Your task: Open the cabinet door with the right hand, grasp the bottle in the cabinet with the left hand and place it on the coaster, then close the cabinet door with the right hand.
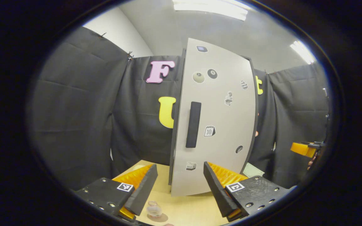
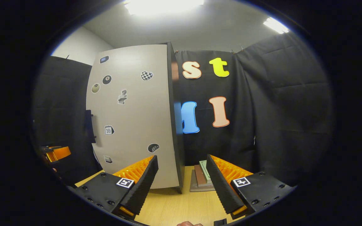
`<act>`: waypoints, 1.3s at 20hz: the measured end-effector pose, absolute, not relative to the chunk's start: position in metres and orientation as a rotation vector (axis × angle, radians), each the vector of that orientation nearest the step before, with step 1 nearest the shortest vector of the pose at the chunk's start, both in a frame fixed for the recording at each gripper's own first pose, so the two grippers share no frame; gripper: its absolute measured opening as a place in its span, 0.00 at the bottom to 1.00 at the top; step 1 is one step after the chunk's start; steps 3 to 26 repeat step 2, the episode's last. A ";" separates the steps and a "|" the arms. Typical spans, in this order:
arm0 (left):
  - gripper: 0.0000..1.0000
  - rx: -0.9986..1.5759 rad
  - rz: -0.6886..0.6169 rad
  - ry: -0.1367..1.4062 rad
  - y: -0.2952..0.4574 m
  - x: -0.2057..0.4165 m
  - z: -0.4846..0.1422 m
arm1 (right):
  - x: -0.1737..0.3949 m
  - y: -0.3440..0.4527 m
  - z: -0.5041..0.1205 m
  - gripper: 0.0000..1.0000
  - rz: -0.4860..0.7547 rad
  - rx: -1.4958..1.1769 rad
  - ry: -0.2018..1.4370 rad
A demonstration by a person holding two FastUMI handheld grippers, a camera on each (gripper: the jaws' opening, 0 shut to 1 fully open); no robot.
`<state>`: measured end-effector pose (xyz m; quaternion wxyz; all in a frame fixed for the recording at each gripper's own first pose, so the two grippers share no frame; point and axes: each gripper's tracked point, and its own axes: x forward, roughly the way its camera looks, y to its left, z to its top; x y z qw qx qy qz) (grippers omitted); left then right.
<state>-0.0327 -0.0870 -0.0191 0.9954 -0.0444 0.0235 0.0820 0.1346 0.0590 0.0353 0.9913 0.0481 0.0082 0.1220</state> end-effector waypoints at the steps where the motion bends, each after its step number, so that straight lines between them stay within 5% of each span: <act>1: 0.88 -0.075 0.165 0.053 -0.088 -0.033 -0.018 | 0.134 0.057 0.035 0.98 0.245 0.099 0.014; 26: 0.88 -0.062 0.164 0.055 -0.087 -0.034 -0.016 | 0.134 0.055 0.034 0.98 0.240 0.097 0.012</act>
